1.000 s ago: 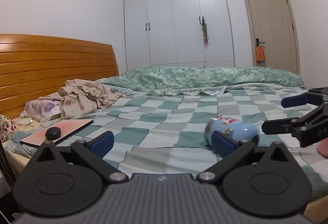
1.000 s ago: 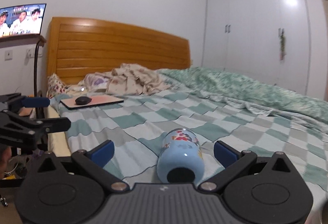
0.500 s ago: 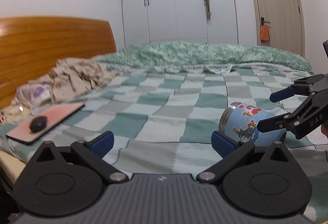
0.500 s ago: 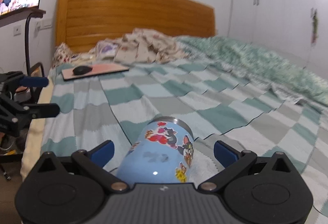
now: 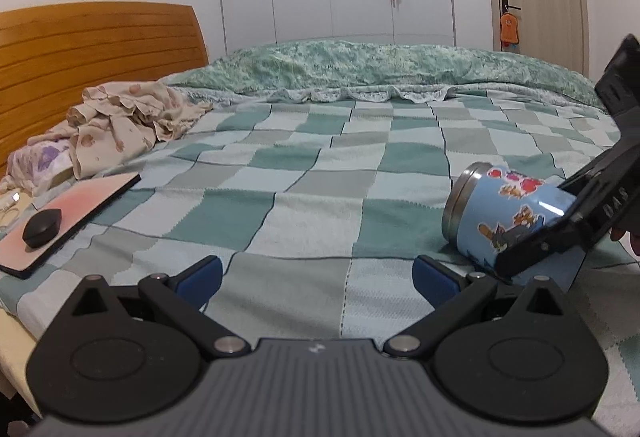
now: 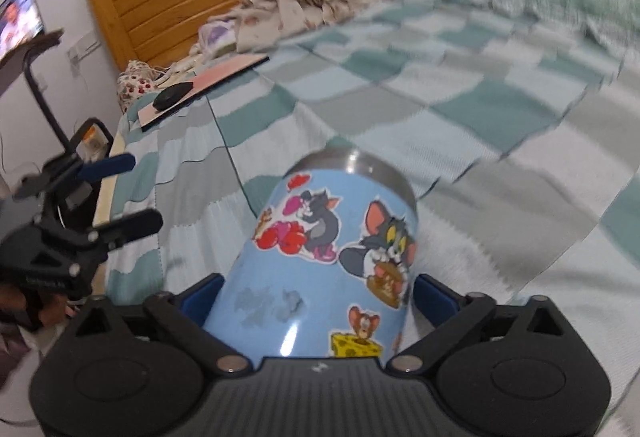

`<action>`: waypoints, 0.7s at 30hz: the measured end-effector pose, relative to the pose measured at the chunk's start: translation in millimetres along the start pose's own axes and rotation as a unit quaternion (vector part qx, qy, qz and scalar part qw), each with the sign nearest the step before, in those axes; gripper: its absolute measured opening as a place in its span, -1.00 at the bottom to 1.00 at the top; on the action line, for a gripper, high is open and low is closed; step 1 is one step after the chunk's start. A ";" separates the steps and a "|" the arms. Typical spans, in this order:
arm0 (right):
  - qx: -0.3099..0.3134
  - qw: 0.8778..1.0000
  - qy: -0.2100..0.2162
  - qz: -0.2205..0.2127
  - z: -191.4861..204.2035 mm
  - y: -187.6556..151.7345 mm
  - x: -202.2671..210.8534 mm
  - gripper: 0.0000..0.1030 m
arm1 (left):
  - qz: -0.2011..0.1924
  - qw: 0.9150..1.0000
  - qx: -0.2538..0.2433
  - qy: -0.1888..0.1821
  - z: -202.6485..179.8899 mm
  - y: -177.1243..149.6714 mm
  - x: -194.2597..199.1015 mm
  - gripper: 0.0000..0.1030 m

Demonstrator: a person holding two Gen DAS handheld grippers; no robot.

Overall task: Flip cup upright
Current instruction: 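Close the right tool's fingers around the blue cup's body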

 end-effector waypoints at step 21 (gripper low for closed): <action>-0.145 0.988 -0.027 -0.050 26.5 -26.3 49.7 0.72 | -0.007 0.999 0.018 -0.036 -10.3 -7.2 75.6 1.00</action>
Point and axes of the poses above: each gripper's, at about its wrist camera, not at the fingertips, and x roughly against the way its jaws point, z to its left, y to its top, the point moved 5 cm from there along -x, roughly the way its jaws point, and after that the axes turned 7 degrees about -y, right-handed, at the moved point
